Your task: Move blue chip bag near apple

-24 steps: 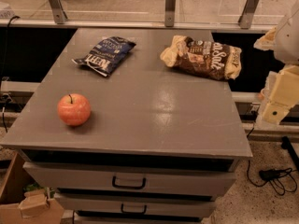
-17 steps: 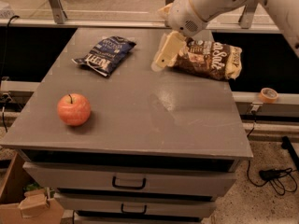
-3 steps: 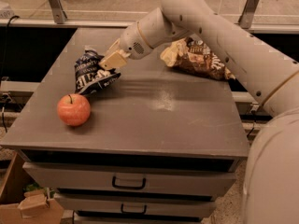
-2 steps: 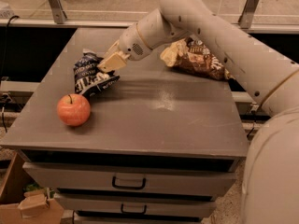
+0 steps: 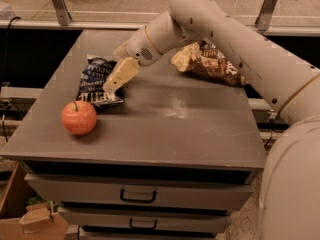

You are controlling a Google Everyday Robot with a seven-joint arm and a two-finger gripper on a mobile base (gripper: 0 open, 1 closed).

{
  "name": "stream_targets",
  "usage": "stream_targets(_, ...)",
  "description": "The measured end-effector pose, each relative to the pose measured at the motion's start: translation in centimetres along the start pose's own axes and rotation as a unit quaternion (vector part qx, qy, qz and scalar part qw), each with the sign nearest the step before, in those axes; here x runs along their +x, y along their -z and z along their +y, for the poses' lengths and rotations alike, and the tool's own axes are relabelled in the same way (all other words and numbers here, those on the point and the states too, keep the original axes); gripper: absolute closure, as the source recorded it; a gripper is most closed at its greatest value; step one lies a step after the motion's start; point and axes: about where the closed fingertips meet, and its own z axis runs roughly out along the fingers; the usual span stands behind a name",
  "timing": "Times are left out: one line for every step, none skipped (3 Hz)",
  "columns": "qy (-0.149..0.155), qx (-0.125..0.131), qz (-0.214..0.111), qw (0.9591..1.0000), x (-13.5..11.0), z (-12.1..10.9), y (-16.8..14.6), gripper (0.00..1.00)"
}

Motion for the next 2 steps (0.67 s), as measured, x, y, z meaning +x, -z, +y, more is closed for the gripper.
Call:
stream_targets(-0.001, 0.054, 0.011, 0.9985, 1.4, -2.2, 3.1, 0.00)
stream_targets(0.010, 0.145, -0.005, 0.9894, 3.6, -6.8, 10.0, 0.00)
